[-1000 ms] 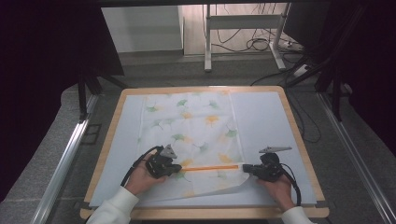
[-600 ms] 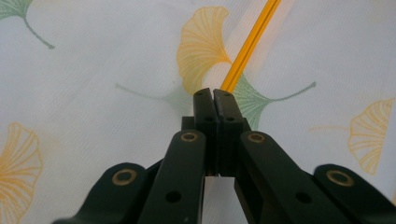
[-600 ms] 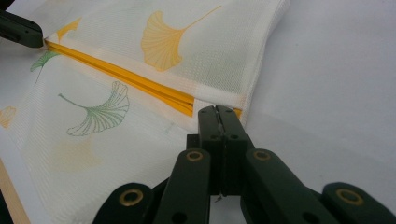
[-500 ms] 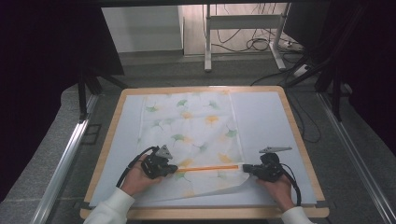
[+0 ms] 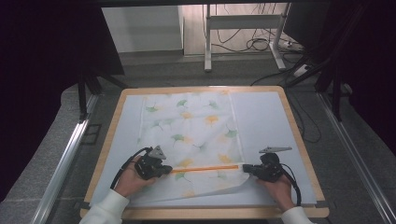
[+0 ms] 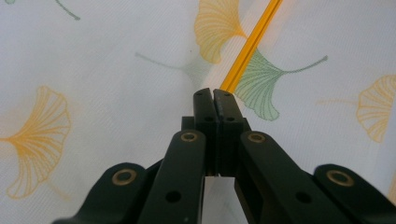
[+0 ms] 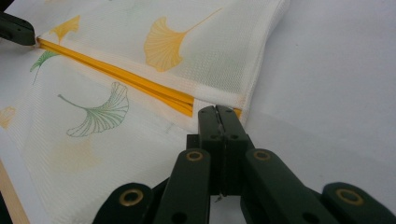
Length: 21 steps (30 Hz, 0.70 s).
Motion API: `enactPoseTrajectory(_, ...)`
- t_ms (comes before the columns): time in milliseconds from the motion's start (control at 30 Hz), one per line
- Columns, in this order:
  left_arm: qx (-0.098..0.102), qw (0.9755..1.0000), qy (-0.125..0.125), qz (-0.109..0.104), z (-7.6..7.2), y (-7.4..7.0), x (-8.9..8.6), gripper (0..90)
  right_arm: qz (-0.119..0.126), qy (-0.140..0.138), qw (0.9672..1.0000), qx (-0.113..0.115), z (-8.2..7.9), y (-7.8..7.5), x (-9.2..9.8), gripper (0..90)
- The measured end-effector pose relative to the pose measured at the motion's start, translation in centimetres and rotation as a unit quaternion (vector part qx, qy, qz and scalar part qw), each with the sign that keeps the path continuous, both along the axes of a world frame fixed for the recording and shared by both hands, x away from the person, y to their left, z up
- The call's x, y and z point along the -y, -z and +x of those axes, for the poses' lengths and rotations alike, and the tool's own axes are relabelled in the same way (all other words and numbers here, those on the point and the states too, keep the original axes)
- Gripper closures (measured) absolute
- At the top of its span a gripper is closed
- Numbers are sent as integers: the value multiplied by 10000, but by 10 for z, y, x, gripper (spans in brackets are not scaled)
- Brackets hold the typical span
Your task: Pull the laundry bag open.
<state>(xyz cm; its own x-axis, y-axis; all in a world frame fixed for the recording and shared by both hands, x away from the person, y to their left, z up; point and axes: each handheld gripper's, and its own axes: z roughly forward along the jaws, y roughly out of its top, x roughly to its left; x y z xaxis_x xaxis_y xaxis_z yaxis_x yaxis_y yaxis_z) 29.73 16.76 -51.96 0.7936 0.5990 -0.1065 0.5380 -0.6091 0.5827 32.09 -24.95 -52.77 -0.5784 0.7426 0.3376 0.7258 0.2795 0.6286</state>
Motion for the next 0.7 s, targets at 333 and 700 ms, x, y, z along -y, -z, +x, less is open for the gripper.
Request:
enactPoseTrajectory(333, -20, 9997, -155, 180, -4, 5, -13, 900, -1, -12, 10000, -26, 1, 0, 0, 899)
enactPoseTrajectory(700, -16, 9998, -180, 109, -2, 5, -15, 900, -10, 1, 10000, 3, 0, 0, 0, 899)
